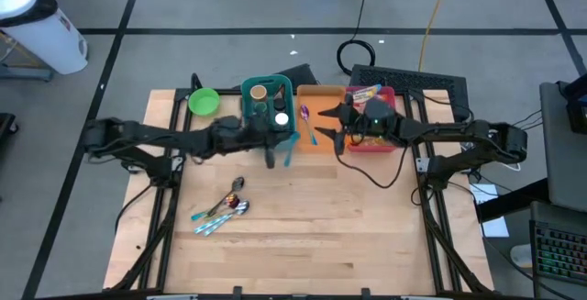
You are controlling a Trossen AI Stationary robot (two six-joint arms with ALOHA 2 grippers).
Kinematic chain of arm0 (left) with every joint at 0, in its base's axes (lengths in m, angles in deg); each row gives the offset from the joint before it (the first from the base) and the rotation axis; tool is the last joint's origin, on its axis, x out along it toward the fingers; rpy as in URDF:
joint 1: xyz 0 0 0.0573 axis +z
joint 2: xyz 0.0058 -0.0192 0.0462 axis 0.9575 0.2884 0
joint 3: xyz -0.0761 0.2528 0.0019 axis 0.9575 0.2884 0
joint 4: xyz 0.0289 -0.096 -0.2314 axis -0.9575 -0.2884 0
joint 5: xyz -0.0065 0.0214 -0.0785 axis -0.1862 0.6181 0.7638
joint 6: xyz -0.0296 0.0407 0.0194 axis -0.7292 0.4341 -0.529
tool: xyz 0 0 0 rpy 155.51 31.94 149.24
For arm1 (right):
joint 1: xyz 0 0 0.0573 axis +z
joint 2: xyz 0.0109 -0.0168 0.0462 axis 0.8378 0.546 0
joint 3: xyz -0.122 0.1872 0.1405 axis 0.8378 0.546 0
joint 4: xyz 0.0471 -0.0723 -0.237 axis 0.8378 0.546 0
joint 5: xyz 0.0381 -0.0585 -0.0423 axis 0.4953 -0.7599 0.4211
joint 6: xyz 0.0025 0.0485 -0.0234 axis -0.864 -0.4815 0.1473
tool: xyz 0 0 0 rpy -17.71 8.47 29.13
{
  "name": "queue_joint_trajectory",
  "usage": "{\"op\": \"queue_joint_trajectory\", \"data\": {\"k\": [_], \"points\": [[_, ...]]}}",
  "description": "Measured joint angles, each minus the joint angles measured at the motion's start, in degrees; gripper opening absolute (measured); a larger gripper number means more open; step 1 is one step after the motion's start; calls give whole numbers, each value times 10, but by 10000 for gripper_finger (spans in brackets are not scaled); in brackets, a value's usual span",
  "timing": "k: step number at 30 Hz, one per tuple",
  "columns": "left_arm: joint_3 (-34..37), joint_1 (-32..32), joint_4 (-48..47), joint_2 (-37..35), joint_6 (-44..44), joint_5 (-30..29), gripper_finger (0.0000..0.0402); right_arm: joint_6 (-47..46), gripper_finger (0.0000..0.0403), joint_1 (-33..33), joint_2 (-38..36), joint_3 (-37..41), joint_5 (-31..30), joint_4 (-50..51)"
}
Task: Pick & Place Food Item
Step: Put the blue baby spoon into the orange bin
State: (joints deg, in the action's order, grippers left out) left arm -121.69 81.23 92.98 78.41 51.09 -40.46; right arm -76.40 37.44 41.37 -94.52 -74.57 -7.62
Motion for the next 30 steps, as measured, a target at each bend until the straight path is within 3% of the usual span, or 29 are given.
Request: {"op": "queue_joint_trajectory", "data": {"k": [9,19,23,30], "points": [[-147,28,-88,110,120,-20,4,-11,226,20,0,0,2,-23],[-163,29,-104,121,137,-17,7,-24,215,19,7,0,0,-36],[-163,29,-102,121,131,1,11,-24,169,19,24,0,0,-63],[-163,29,-102,121,120,-2,14,-16,41,19,41,-1,2,-67]]}}
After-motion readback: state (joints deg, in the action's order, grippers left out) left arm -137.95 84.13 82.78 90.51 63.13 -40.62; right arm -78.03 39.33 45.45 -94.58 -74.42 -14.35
